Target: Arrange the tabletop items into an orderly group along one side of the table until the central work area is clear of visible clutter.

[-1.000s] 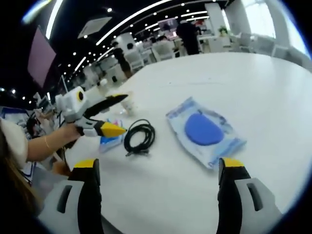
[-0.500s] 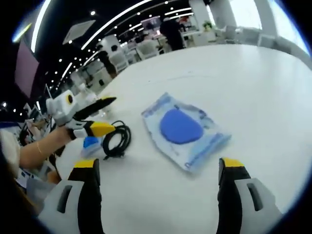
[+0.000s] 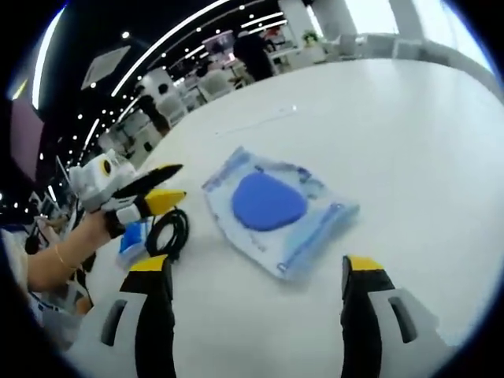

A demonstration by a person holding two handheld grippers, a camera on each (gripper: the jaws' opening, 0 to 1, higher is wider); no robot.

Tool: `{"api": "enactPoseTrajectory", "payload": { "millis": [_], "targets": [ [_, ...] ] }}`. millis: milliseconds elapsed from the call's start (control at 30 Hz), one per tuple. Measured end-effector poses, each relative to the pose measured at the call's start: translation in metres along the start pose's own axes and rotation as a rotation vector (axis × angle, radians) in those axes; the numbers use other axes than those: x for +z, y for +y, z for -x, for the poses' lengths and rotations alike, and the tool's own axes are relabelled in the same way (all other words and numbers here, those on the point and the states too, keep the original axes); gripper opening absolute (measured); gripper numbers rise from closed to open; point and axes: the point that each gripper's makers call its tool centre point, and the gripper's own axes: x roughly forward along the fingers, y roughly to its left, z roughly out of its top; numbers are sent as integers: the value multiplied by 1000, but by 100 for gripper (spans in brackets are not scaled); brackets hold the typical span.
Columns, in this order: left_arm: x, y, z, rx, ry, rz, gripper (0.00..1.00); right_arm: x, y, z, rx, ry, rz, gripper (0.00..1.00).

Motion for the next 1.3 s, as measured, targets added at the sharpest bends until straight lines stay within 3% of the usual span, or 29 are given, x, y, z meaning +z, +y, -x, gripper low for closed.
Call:
{"api": "enactPoseTrajectory", "payload": {
  "millis": [133, 500, 733, 867, 1167, 1200, 1300],
  "targets": [
    [-5, 2, -8, 10, 34, -14, 68, 3, -7, -1, -29, 3, -22, 76],
    [-19, 5, -20, 12, 139, -31, 43, 0, -29, -8, -136, 10, -47, 46],
    [-29, 8, -24, 12, 189, -44, 31, -7, -36, -9, -169, 33, -73, 36],
    [-36, 9, -26, 24, 231, -47, 25, -12, -33, -13, -144, 45, -113, 19],
    [-36, 4, -33, 15, 248, -45, 7, -20, -35, -16, -145, 69, -147, 13],
    [-37, 6, -33, 26, 264, -78, 7, -21, -35, -16, -146, 71, -143, 13],
    [-38, 6, -33, 27, 272, -58, 6, -21, -34, -17, -146, 74, -145, 11]
  ]
}}
